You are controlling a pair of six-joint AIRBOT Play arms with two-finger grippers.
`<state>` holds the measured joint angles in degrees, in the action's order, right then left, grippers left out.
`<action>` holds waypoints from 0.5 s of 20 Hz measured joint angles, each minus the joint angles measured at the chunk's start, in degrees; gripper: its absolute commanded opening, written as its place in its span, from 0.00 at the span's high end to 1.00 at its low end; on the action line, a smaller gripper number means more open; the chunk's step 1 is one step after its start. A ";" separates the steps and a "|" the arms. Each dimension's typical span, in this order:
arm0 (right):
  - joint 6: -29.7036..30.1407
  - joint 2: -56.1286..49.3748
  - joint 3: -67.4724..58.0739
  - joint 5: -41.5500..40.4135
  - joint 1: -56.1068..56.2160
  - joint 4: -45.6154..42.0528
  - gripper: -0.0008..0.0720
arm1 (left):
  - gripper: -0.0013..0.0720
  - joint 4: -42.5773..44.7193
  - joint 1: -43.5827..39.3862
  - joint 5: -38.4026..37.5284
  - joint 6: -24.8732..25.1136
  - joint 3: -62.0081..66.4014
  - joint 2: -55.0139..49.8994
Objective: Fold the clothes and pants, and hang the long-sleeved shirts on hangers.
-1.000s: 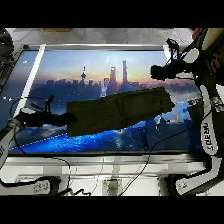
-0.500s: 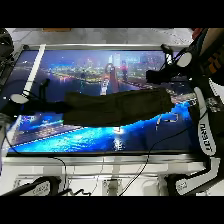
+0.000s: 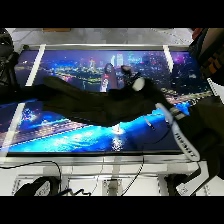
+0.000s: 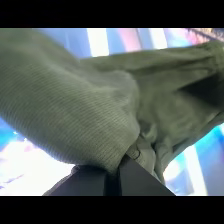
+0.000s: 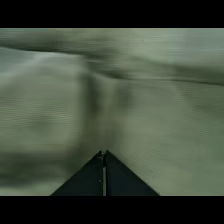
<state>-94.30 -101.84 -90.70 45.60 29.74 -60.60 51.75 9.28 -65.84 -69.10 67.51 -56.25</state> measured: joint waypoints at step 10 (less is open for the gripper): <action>-8.31 -3.85 0.94 -10.60 12.66 -1.33 0.94 | 0.96 -4.90 -3.50 2.62 -1.42 0.52 -0.55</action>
<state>-102.61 -105.69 -89.76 35.00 42.39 -61.93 46.85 5.78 -63.22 -70.52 68.03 -56.80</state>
